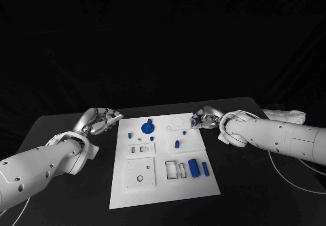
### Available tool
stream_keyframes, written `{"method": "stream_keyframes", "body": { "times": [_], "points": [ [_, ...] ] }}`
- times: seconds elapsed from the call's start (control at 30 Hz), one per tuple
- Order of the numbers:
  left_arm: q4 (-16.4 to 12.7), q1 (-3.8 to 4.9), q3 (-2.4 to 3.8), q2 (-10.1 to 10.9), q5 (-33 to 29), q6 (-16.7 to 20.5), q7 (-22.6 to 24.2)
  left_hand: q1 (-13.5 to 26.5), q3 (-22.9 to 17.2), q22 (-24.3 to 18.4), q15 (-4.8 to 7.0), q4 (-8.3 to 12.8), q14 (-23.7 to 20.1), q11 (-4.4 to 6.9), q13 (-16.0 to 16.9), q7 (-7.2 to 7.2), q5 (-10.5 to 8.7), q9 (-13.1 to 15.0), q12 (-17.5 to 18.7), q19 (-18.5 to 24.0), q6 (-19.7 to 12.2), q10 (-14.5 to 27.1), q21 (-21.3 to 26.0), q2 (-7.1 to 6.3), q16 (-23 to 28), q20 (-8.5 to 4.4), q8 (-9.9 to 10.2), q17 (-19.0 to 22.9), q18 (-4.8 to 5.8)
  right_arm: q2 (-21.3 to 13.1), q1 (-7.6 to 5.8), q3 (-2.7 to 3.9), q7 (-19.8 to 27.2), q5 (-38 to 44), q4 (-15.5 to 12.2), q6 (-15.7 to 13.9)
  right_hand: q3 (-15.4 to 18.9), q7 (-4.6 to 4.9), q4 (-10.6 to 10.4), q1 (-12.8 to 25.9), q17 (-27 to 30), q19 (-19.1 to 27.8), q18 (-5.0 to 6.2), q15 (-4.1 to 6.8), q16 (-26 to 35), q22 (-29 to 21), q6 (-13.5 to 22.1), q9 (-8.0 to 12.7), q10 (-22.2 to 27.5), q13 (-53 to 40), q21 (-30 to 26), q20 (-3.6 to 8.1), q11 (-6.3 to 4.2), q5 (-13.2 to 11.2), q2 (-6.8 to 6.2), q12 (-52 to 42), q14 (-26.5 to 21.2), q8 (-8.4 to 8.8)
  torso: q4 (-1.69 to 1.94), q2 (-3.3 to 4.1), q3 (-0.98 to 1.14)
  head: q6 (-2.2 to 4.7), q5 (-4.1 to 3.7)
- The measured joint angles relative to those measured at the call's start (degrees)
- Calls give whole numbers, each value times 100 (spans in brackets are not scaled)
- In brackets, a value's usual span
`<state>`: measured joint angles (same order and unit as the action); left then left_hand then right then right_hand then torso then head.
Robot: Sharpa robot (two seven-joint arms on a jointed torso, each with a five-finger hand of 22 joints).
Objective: Assemble the parts on the task board
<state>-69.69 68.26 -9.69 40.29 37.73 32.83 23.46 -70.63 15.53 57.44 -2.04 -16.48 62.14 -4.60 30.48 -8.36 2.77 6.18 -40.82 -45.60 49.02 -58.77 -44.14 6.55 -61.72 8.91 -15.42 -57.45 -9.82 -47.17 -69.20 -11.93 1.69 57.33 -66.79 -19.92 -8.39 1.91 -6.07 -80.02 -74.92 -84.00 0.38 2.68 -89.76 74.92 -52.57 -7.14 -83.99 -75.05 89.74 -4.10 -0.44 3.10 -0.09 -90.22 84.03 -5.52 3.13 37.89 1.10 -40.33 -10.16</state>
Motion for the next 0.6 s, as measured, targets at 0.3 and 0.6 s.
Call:
{"method": "stream_keyframes", "body": {
  "times": [0.3,0.6],
  "points": [
    [4,-1,0,-1,0,-1,3,0,0,0,0,0,0,0,0,0,0,-1,0,0,0,0,0,0,0,0,0,0,1,3,4,0,-1,1,27,-15,0,41,0,0,0,-1,0,0,0,0,-41,0,0,-1,0,42,0,0,0,0,0,0,7,0,-2,-10,-25],
    [2,-1,0,12,1,-1,3,0,0,0,0,0,0,0,1,0,0,-1,0,0,0,0,0,0,0,0,0,0,0,15,7,0,-19,4,38,-27,17,75,-17,-37,1,-1,0,0,0,-1,-130,-1,0,-8,0,42,1,0,37,-18,0,0,7,2,-5,6,-7]
  ]
}}
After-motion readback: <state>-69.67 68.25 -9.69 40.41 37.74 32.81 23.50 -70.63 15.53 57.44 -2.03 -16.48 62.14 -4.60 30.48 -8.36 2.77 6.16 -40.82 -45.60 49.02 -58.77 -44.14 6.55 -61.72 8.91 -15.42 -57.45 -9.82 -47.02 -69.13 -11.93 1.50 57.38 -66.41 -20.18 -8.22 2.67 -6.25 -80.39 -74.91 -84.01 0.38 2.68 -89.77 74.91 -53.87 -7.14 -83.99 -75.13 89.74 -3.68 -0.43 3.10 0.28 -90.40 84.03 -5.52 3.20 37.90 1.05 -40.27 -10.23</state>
